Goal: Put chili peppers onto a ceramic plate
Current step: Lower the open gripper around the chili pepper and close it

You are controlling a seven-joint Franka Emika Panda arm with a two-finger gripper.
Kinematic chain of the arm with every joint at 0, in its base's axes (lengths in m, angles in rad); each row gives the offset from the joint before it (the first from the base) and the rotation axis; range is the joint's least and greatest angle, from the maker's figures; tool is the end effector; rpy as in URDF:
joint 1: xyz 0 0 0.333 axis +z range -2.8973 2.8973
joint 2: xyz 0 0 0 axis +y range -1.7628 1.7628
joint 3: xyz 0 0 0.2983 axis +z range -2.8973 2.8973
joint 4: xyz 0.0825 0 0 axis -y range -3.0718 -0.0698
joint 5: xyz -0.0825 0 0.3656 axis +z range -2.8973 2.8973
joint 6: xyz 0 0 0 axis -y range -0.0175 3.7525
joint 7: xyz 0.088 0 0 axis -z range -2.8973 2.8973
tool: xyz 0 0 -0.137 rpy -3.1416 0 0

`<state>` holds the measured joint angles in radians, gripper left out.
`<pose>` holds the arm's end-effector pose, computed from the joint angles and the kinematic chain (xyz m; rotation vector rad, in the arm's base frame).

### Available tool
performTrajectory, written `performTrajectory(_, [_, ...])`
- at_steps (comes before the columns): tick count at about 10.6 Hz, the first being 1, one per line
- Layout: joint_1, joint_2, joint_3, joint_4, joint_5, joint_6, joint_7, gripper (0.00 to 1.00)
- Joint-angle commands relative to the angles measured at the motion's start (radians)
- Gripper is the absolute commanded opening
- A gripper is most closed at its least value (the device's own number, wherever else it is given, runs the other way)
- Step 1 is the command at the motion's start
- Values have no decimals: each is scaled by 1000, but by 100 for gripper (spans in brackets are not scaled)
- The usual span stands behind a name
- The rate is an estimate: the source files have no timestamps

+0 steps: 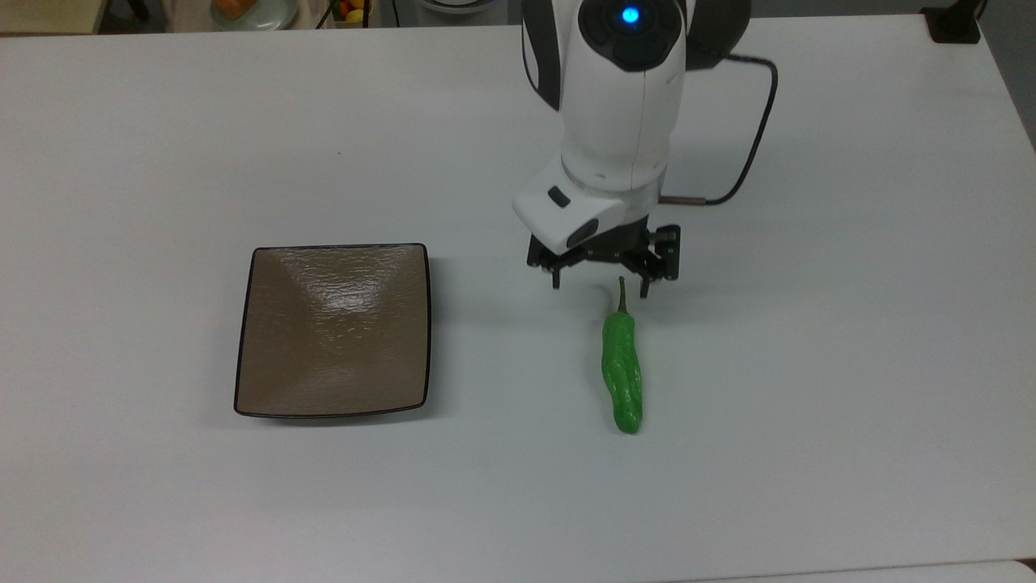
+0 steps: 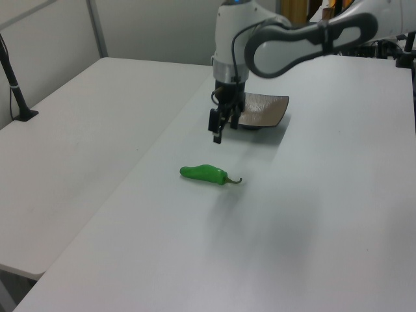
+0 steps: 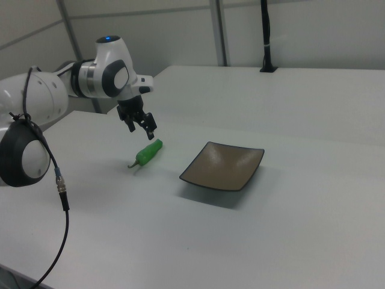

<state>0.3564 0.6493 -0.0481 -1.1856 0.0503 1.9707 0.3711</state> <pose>0.6880 0.2329 0.3815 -3.0705 0.1036 -0.1881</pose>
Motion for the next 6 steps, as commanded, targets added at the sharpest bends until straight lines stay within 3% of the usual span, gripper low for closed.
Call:
performTrajectory(1, [7,53,-1,27,-10,88,19,100])
performTrajectory(6, [15,131,7,23,-32,230,20,100])
